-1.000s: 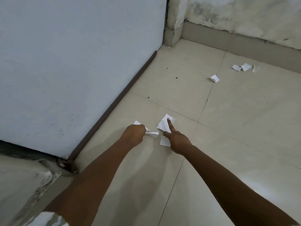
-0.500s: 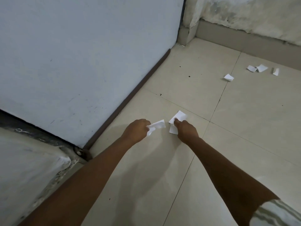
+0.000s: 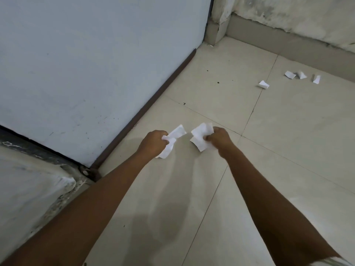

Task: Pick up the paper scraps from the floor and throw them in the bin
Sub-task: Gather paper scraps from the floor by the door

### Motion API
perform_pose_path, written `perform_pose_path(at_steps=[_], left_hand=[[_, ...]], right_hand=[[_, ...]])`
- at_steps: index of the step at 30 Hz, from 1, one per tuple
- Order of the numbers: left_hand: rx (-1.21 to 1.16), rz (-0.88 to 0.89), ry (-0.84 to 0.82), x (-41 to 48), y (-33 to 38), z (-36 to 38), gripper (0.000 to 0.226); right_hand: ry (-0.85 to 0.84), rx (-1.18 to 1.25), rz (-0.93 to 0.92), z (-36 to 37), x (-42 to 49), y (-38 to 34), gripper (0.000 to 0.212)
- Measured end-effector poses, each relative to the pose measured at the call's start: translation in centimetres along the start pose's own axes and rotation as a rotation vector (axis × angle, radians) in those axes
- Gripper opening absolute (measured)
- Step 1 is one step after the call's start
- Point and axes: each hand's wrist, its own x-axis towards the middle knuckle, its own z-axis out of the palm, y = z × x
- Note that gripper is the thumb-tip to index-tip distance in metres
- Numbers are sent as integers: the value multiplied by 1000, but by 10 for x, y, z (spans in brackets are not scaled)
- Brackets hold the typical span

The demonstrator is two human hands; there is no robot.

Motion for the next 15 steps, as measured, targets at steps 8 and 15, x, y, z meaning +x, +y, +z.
perform_pose_path(at_steps=[8, 15], left_hand=[[-65, 0, -36, -1, 6, 4, 6], [-86, -126, -41, -35, 13, -25, 39]], right_hand=[[-36, -706, -80, 28, 19, 17, 33], [64, -457, -151, 35, -28, -6, 25]])
